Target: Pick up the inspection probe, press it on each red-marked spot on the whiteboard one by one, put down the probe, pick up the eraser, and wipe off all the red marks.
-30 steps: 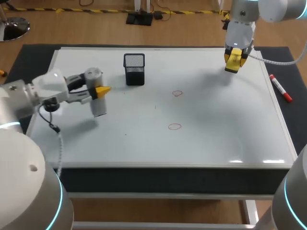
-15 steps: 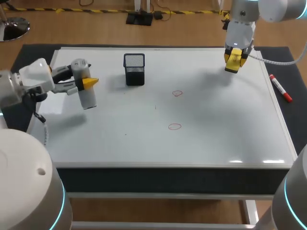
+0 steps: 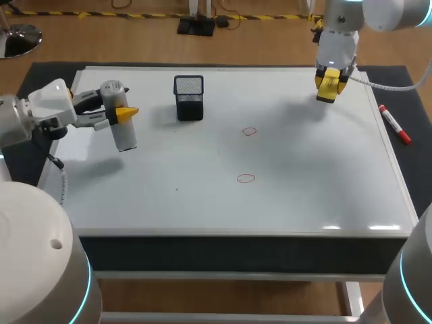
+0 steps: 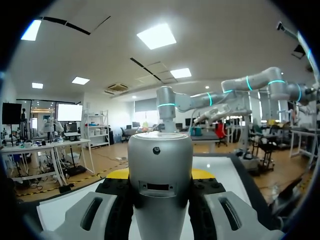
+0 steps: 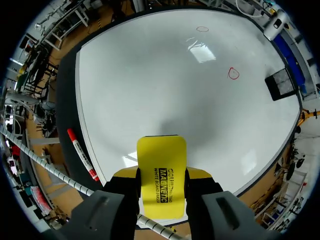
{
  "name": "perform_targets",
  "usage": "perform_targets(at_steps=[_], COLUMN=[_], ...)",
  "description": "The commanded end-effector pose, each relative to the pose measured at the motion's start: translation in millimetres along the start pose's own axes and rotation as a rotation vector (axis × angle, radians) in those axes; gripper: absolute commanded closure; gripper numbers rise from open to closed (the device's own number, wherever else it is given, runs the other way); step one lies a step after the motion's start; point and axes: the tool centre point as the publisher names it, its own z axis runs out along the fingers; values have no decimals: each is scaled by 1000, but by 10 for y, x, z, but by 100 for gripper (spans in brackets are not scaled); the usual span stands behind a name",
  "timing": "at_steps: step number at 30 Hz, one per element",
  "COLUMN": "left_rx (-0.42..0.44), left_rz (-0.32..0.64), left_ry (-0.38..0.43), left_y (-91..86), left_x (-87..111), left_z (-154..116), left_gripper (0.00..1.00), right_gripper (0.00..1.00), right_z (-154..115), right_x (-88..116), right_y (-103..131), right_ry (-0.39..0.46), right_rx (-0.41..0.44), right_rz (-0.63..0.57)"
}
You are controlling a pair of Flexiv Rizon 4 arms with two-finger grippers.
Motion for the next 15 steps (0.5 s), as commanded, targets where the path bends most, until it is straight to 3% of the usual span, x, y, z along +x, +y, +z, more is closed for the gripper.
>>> perform_targets(at_steps=[1, 7, 15], left_rx=[2, 2, 2], left_rz=[0, 0, 0], left_ry=[3, 3, 3], left_y=[2, 2, 2], left_x=[-11, -11, -11], left_z=[5, 5, 5], left_gripper=[100, 100, 100], right_gripper=[100, 100, 100], right_z=[-152, -133, -35], right_x=[-242, -580, -1013], right_y=[370, 902, 1479], right_ry=[-18, -62, -42], right_rx=[50, 49, 49], right_rz=[-99, -220, -370])
